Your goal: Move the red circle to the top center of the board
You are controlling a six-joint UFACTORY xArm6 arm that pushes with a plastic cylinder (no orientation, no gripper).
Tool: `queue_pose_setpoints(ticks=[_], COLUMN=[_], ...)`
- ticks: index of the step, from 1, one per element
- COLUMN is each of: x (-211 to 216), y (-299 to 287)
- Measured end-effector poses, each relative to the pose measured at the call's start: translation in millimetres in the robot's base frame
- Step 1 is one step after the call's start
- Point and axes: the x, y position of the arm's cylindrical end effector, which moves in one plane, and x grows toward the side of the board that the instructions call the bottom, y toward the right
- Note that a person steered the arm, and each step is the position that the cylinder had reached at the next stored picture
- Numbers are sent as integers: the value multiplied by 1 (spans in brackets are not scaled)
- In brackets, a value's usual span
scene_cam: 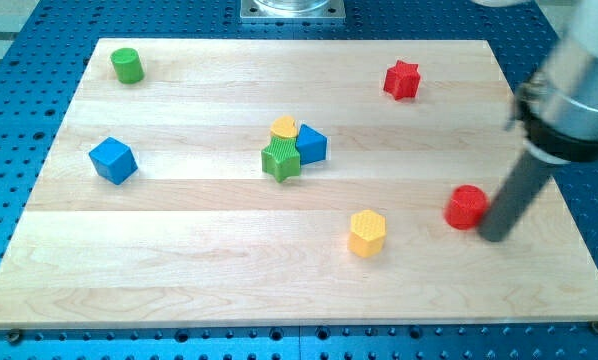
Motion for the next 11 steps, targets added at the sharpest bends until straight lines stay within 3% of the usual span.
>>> queue_pose_setpoints(ticks=[2,4,5,6,8,9,10,11], x=[-99,-177,-193,-182,-226,-257,-253,-209], y=[-129,-177,-208,-224,-244,-224,-224,-230])
